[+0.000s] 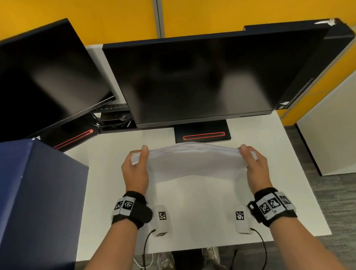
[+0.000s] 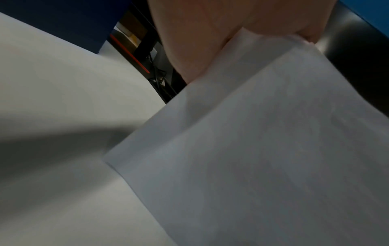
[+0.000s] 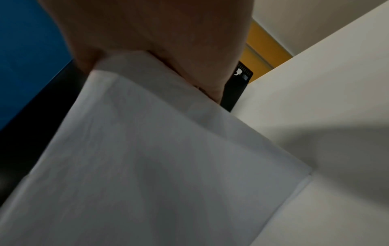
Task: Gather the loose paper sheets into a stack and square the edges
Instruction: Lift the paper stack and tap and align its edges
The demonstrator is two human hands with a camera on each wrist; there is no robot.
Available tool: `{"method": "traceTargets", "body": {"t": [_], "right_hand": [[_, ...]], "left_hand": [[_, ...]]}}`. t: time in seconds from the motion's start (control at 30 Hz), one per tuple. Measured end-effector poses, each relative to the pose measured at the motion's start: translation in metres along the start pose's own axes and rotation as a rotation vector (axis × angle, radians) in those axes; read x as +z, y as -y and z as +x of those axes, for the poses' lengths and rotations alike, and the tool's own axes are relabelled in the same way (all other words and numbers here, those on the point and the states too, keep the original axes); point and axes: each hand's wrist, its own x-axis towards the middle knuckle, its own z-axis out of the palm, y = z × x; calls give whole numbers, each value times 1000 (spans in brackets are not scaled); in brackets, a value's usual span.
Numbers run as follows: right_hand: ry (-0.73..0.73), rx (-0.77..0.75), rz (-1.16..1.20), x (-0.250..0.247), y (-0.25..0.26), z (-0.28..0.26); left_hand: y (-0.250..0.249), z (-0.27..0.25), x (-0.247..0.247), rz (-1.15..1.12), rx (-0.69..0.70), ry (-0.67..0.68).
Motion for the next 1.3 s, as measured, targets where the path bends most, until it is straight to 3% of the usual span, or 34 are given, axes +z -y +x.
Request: {"method": "traceTargets", "body": {"t": [0.13, 0.27, 0.33, 0.43, 0.5, 0.57, 0.63, 0.7, 0.77, 0.83, 0.9, 1.1, 1.3], "right_hand": [[-88, 81, -66, 3, 11, 7], [38, -88, -273, -12, 22, 4], [160, -180, -483, -13, 38, 2], [336, -376, -854, 14, 66, -5], [349, -447, -808, 43, 84, -13], [320, -452, -628, 60, 92, -16], [294, -407, -489, 57, 91, -18], [259, -305, -328, 42, 84, -16], [218, -237, -181, 31, 74, -15], [192, -201, -108, 28, 61, -17], [180, -169, -40, 31, 53, -19], [199, -24, 3, 34, 8, -12], [150, 131, -128, 41, -35, 5]], "left_hand": [[7, 2, -9, 185, 62, 165], [-13, 6, -11, 318, 28, 124], [-50, 13, -8, 440, 225, 165], [-116, 9, 14, 700, 550, 403], [-145, -5, 39, 905, 772, 510], [-162, -15, 48, 992, 901, 491], [-167, -11, 27, 991, 810, 403], [-159, -1, -12, 903, 587, 321], [-138, 3, -33, 672, 367, 340], [-108, -4, -23, 329, 244, 386], [-81, -15, -5, 144, 169, 377], [-2, -15, 24, 82, 12, 290], [71, -7, 26, 391, -154, 370]]}}
